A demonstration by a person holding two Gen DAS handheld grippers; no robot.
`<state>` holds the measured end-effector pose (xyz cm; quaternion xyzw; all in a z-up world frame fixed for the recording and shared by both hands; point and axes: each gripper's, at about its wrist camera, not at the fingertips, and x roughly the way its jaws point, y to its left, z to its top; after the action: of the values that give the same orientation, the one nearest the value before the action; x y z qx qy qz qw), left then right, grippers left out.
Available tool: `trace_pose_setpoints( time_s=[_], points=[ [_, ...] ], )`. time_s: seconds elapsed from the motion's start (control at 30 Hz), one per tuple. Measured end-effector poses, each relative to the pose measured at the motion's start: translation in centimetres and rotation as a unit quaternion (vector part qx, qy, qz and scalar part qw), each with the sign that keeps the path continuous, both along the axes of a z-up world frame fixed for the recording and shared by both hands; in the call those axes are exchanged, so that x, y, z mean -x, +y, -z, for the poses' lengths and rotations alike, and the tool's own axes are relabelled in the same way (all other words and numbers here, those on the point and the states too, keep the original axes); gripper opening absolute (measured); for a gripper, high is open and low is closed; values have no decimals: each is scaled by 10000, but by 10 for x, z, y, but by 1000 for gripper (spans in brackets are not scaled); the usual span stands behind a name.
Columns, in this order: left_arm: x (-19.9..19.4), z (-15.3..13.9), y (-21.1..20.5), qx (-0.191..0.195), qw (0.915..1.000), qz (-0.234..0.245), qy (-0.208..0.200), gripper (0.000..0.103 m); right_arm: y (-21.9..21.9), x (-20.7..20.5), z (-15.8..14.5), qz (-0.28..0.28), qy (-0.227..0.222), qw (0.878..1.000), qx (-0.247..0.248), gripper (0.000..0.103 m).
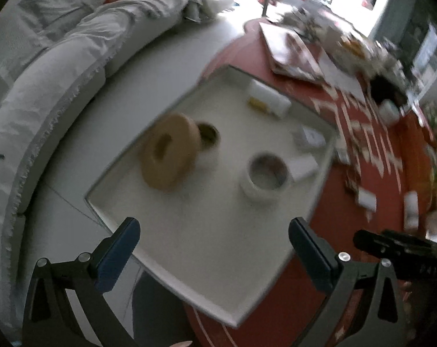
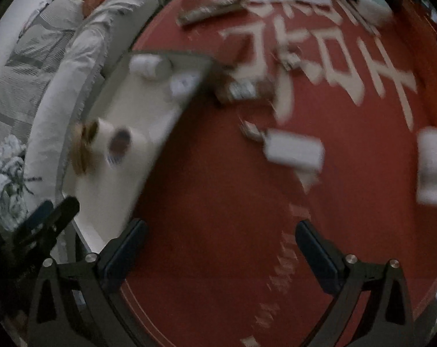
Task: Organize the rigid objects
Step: 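Move both tools over the rug toward the metal hose clamps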
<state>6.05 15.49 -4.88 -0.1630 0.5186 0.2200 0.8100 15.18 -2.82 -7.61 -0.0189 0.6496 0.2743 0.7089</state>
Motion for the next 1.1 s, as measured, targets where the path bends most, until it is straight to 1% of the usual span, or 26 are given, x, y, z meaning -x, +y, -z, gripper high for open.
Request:
trace_pose_setpoints(
  time_s=[0.07, 0.17, 0.23, 0.27, 0.3, 0.37, 0.47, 0.57, 0.67, 0.77, 0.83, 0.9, 1.0, 1.03, 1.1],
  points=[
    [-1, 4, -17, 16, 9997, 242, 98, 103, -17, 11, 8, 85, 55, 9998, 152, 103],
    [-4, 9, -46, -32, 9975, 663, 228, 103, -49, 23, 24, 405, 295, 9982, 331, 103],
    [-7, 11, -66, -95, 9947, 974, 314, 103, -67, 27, 31, 641, 447, 9962, 392, 103],
    [-10, 11, -75, -118, 9934, 1090, 346, 103, -76, 29, 33, 733, 474, 9957, 307, 103],
    [-12, 12, -83, -113, 9919, 1210, 367, 103, -81, 31, 30, 756, 375, 9962, 223, 103],
    [-19, 12, -98, -63, 9890, 1423, 389, 103, -91, 33, 31, 846, 319, 9946, 504, 103],
    [-33, 5, -121, -66, 9844, 1728, 328, 103, -111, 33, 33, 1116, 308, 9921, 479, 103],
    [-42, -1, -129, -4, 9835, 1784, 294, 103, -114, 25, 26, 1133, 53, 9924, 485, 103],
    [-38, -2, -125, -56, 9855, 1667, 310, 103, -97, 2, 11, 929, -448, 9931, 556, 103],
    [-28, -2, -109, 72, 9891, 1427, 360, 103, -66, -35, -1, 825, -869, 9903, 703, 103],
    [-22, -5, -99, 147, 9912, 1276, 324, 103, -45, -54, -3, 880, -971, 9886, 735, 103],
    [-18, -8, -89, 211, 9931, 1129, 247, 103, -18, -83, -5, 968, -1064, 9865, 779, 103],
    [-17, -11, -76, 335, 9946, 966, 189, 103, 19, -119, -3, 984, -1322, 9808, 1044, 103],
    [-17, -11, -72, 399, 9947, 929, 178, 103, 32, -132, -1, 974, -1354, 9801, 1080, 103],
    [-18, -9, -67, 483, 9947, 891, 188, 103, 52, -156, 8, 940, -1280, 9822, 1001, 103]
  ],
)
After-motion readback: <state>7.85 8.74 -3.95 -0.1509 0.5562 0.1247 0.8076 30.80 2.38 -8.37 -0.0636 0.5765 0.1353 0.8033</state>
